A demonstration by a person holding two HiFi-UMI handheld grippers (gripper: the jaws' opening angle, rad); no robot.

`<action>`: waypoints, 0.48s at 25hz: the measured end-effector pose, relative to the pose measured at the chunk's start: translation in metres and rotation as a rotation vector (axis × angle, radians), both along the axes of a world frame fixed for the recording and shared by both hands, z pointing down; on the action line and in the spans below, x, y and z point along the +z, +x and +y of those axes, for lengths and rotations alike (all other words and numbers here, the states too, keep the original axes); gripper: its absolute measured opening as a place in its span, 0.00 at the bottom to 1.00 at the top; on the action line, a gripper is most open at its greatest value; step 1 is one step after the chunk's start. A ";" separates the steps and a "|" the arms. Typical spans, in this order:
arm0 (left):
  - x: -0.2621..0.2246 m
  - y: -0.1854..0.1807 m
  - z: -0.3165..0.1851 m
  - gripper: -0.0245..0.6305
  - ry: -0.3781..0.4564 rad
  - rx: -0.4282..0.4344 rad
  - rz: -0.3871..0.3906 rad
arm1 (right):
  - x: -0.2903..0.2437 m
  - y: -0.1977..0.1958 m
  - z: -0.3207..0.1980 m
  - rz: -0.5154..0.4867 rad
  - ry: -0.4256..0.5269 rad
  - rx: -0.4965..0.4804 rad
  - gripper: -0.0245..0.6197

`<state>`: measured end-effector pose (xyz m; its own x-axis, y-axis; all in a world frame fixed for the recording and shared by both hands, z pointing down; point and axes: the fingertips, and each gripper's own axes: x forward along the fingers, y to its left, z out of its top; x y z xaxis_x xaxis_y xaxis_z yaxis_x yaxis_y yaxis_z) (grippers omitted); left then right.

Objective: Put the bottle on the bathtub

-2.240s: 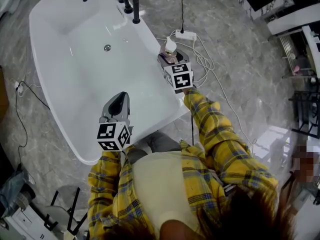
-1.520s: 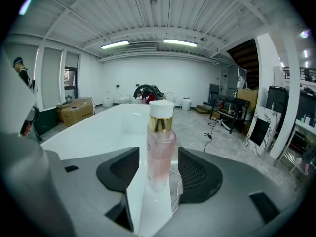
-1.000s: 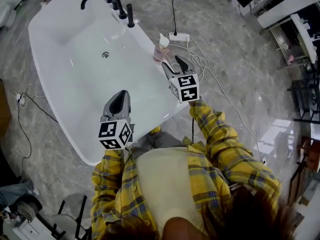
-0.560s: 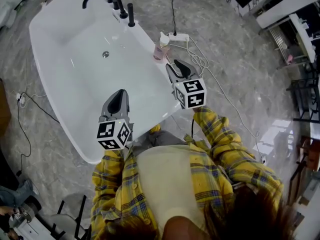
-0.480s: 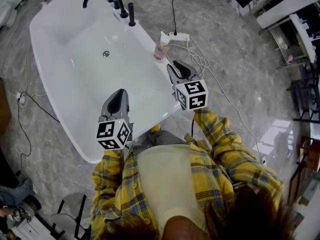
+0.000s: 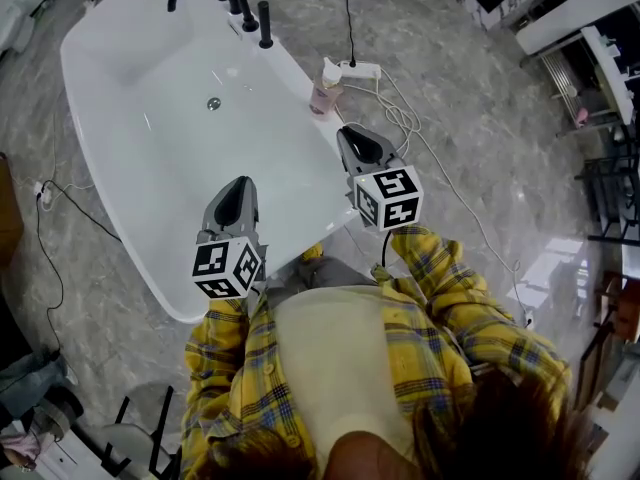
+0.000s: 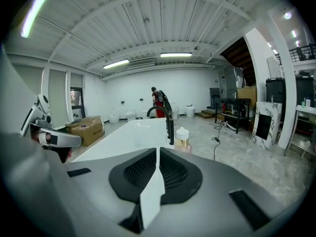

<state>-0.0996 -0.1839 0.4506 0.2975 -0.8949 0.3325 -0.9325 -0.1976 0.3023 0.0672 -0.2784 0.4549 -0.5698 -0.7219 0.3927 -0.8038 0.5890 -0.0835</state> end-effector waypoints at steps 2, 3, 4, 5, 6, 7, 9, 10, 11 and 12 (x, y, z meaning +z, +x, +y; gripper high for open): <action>0.000 0.001 0.002 0.08 -0.002 0.001 0.000 | -0.001 0.000 0.003 -0.004 -0.003 0.000 0.08; 0.000 0.001 0.003 0.08 -0.003 0.002 0.000 | -0.002 0.001 0.004 -0.008 -0.005 0.002 0.08; 0.000 0.002 0.004 0.08 -0.003 0.002 0.001 | -0.003 0.001 0.005 -0.011 -0.006 0.003 0.08; -0.001 0.002 0.004 0.08 -0.002 0.002 0.002 | -0.004 0.002 0.006 -0.014 -0.007 0.003 0.07; -0.001 0.003 0.005 0.08 0.000 0.000 0.003 | -0.006 0.002 0.008 -0.016 -0.008 0.002 0.07; -0.002 0.002 0.005 0.08 0.001 -0.002 0.004 | -0.007 0.002 0.009 -0.018 -0.011 0.001 0.07; -0.003 0.002 0.007 0.08 0.003 -0.006 0.006 | -0.007 0.001 0.013 -0.020 -0.020 -0.001 0.06; -0.004 0.002 0.007 0.08 0.003 -0.007 0.007 | -0.007 0.001 0.015 -0.019 -0.023 -0.003 0.06; -0.004 0.002 0.008 0.08 0.004 -0.008 0.007 | -0.006 0.000 0.016 -0.017 -0.027 -0.007 0.06; -0.004 0.002 0.008 0.08 0.004 -0.009 0.007 | -0.006 -0.001 0.018 -0.017 -0.031 -0.012 0.06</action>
